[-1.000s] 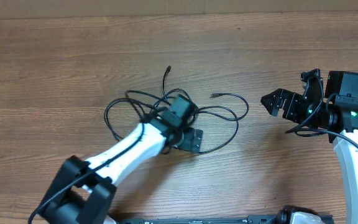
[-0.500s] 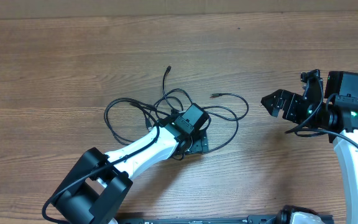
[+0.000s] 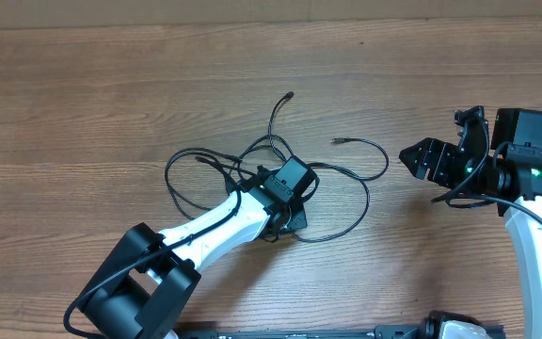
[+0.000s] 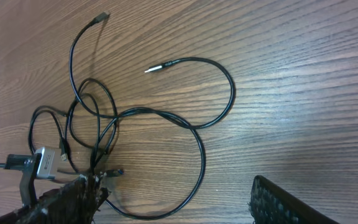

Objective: Untangle cables
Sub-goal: 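Close the left gripper on one black cable strand and lift it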

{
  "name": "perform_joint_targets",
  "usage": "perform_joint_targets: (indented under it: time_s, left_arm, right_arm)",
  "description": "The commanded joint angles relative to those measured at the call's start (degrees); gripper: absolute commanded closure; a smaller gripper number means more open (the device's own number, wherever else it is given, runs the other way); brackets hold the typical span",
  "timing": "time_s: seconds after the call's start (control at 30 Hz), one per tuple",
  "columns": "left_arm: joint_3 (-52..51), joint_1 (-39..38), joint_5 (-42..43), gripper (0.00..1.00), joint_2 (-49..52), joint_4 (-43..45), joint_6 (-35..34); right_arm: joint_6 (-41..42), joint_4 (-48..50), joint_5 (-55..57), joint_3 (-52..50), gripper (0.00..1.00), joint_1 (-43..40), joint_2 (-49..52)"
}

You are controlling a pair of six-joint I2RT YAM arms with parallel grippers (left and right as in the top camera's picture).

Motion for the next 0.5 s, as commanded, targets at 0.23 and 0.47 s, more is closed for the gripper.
perform_joint_targets:
  time_s: [0.23, 0.47]
  left_arm:
    - [21.57, 1.95, -6.86, 0.96, -8.04, -27.21, 19.10]
    - [47.15, 1.95, -18.67, 0.96, -10.47, -45.86, 26.23]
  right_arm:
    - [-0.02, -0.15, 1.92, 1.16, 0.15, -0.22, -0.02]
    - [-0.02, -0.37, 1.92, 1.16, 0.15, -0.22, -0.02]
